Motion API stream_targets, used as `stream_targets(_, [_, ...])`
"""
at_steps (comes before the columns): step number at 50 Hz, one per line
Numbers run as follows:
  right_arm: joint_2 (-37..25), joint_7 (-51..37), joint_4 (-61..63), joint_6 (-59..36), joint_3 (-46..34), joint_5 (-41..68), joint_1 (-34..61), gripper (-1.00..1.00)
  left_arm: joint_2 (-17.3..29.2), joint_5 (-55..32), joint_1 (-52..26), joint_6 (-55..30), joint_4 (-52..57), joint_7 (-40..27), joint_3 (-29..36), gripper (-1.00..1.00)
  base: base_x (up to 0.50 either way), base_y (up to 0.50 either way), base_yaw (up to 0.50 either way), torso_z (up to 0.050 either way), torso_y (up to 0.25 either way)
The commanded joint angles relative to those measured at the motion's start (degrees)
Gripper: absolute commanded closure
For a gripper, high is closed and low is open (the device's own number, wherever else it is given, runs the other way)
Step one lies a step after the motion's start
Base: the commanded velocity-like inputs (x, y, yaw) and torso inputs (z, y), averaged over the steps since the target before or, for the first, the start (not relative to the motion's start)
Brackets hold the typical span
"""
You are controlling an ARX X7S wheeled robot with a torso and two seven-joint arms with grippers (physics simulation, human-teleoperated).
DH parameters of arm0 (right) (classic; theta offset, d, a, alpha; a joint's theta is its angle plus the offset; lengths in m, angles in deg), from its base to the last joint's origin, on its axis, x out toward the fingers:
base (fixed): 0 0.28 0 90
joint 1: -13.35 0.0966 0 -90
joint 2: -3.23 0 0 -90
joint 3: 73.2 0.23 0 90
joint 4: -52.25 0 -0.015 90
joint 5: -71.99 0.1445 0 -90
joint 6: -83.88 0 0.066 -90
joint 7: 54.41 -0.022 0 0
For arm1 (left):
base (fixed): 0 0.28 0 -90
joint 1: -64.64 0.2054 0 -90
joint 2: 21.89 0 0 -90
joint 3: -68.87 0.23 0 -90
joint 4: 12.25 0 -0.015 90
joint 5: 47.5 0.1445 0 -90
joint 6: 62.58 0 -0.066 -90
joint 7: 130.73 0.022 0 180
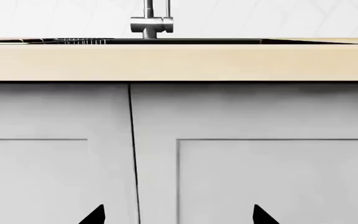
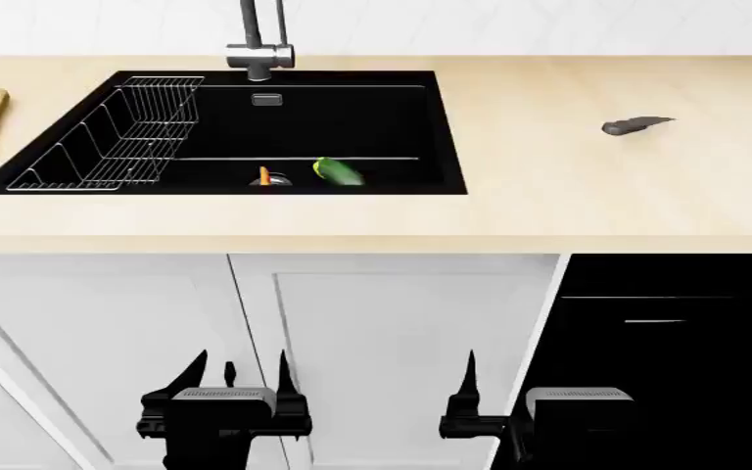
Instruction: Pick the vegetables from the sink and place them on the cutting board.
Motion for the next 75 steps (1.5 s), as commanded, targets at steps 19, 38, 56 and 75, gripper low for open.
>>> stream_targets(19, [-4.2, -3.6, 15.8, -11.0, -5.8, 1.8, 0.5, -1.00, 5.1, -9.0, -1.5, -10.3, 18.0, -0.1, 2.9, -1.00, 0.00, 0.00, 0.00, 0.041, 0.000])
stream_targets(38, [-7.4, -5.9, 53.3, -41.5, 0.9, 9.6, 10.8, -1.00, 10.4, -16.9, -15.7, -35.6, 47.3, -7.1, -1.7, -1.00, 0.00, 0.00, 0.00, 0.050, 0.000])
stream_targets(56, [-9.3, -7.8, 55.4, -42.7, -0.8, 8.9, 10.2, -1.00, 12.8, -14.2, -15.4, -35.7, 46.9, -7.3, 2.7, -1.00, 0.47, 0.25, 0.00, 0.020, 0.000])
stream_targets(75, [-11.5, 2.2, -1.3, -51.2, -8.6, 10.6, 51.9, -1.00, 9.3, -16.8, -51.3, -47.7, -4.9, -0.9, 7.4, -1.00, 0.49, 0.15, 0.00, 0.000, 0.000])
